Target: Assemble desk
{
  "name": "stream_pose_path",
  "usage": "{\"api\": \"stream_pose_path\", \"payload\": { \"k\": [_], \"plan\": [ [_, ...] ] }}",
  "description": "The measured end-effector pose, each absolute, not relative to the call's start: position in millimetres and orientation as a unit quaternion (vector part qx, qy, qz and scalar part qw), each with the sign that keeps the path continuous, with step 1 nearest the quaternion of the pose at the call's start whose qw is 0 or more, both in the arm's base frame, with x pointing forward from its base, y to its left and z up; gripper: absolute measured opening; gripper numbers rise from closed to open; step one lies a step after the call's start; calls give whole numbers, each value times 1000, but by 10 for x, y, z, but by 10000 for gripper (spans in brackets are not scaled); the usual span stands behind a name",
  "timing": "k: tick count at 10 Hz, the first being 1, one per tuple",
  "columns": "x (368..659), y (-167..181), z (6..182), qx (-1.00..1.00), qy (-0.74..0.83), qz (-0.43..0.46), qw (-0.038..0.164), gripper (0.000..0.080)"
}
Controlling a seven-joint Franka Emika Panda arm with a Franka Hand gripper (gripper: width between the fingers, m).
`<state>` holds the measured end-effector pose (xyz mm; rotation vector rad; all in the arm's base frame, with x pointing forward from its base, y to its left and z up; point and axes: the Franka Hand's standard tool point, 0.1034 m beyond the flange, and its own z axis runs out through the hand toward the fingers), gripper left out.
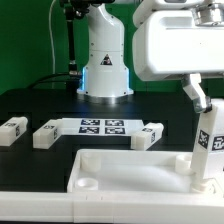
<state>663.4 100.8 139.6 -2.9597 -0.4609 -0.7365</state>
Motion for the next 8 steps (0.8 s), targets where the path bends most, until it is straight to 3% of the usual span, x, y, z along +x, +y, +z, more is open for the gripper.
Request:
{"api": "stream_pose_path", "payload": {
  "k": [8],
  "plan": [
    [6609, 1033, 1306, -954, -149, -259, 26, 294]
  ]
}}
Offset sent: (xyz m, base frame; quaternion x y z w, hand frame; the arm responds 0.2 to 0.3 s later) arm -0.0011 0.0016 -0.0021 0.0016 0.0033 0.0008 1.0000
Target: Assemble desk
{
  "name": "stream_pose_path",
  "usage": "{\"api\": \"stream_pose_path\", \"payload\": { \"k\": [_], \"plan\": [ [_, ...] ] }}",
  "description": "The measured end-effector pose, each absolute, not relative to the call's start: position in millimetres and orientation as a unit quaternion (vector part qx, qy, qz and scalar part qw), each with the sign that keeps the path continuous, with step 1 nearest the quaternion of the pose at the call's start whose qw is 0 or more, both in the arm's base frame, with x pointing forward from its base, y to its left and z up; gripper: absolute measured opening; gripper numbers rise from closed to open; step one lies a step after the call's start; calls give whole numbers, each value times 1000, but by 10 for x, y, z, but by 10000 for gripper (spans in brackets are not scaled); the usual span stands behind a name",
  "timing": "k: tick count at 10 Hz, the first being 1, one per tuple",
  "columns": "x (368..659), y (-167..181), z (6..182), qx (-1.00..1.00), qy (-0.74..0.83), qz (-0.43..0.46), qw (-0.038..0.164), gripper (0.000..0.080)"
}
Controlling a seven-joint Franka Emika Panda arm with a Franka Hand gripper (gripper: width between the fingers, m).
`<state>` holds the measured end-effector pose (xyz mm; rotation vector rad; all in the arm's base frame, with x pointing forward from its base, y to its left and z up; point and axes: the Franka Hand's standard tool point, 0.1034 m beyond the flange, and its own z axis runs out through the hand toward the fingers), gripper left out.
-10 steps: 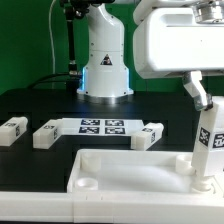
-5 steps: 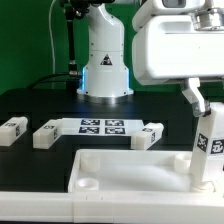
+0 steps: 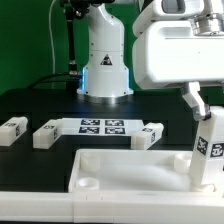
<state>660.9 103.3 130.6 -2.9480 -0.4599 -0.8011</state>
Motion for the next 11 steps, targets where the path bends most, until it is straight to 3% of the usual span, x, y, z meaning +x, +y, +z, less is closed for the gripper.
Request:
{"api": "stream_pose_path", "payload": {
  "k": [4, 6, 9, 11],
  "plan": [
    [6606, 1033, 1304, -951, -148, -269, 25, 301],
    [6606, 1033, 1304, -952, -148, -268, 25, 610],
    [6606, 1025, 1308, -952, -148, -268, 25, 648],
    [6624, 1022, 1426, -950, -148, -274, 24, 649]
  ]
}}
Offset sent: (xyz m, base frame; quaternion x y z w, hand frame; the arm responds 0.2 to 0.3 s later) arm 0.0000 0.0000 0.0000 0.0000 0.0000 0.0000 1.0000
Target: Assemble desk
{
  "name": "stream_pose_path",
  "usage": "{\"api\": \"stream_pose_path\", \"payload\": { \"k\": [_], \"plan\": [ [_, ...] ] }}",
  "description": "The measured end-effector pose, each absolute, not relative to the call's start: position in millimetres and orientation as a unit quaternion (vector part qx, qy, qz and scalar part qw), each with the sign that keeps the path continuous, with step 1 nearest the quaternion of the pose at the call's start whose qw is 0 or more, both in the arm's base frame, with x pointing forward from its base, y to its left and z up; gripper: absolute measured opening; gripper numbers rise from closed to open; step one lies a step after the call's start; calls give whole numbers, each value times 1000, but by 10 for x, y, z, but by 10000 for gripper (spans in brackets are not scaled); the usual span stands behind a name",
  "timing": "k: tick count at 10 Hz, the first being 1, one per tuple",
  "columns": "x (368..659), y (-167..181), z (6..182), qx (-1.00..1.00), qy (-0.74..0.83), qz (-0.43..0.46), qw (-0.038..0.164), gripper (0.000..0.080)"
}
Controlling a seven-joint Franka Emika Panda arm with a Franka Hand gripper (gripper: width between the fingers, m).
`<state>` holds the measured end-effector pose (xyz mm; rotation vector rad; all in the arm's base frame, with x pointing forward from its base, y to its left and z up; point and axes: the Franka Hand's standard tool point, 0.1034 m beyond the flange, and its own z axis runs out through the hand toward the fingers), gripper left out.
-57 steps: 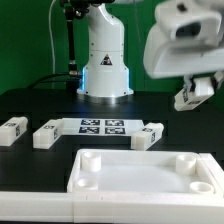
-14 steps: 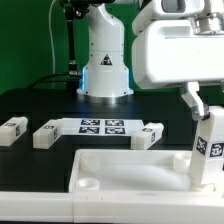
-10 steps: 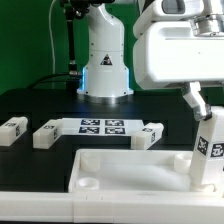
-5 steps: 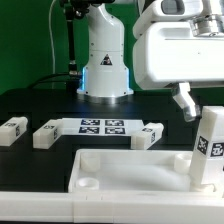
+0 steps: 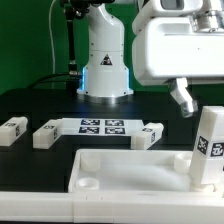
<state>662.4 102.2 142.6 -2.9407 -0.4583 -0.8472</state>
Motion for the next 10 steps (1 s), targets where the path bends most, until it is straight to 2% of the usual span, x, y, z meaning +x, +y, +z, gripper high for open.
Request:
{"api": "stream_pose_path", "payload": {
  "k": [3, 6, 10],
  "plan": [
    [6622, 1032, 1659, -952, -151, -264, 25, 649],
    [6602, 1051, 1618, -957, -153, -246, 28, 649],
    [6502, 1097, 1444, -983, -138, -114, 49, 649]
  ]
}}
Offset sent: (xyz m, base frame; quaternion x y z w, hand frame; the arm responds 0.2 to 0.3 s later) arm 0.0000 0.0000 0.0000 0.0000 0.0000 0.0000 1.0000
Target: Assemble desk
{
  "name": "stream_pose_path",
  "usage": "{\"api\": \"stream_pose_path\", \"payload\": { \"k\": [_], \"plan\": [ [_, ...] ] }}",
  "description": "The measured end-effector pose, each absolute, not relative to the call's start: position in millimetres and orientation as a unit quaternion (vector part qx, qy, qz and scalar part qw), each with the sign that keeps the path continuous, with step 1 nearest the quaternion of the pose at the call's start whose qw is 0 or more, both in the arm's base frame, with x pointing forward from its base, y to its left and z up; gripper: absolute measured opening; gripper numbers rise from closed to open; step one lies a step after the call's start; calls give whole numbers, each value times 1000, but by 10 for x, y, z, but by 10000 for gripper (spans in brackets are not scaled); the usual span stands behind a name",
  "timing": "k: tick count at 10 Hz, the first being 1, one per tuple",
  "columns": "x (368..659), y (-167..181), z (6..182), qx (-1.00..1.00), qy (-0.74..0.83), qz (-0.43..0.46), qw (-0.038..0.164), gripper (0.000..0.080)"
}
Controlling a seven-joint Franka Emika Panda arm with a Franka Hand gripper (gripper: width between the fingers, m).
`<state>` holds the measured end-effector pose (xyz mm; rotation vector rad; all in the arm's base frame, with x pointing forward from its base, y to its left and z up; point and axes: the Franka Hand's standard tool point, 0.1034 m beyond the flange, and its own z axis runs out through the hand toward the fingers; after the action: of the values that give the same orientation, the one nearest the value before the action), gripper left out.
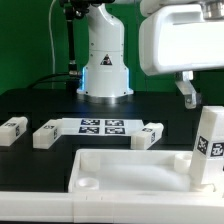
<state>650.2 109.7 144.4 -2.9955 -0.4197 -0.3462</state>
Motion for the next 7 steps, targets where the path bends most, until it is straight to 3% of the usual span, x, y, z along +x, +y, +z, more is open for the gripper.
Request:
{"api": "stream_pose_path", "payload": {
  "k": [3, 5, 7],
  "plan": [
    [6418, 1144, 1430, -988, -140, -16, 59, 649],
    [6438, 1157, 1414, -988, -140, 1, 61, 649],
    [6467, 1151, 1344, -993, -109, -4, 47, 649]
  ]
}}
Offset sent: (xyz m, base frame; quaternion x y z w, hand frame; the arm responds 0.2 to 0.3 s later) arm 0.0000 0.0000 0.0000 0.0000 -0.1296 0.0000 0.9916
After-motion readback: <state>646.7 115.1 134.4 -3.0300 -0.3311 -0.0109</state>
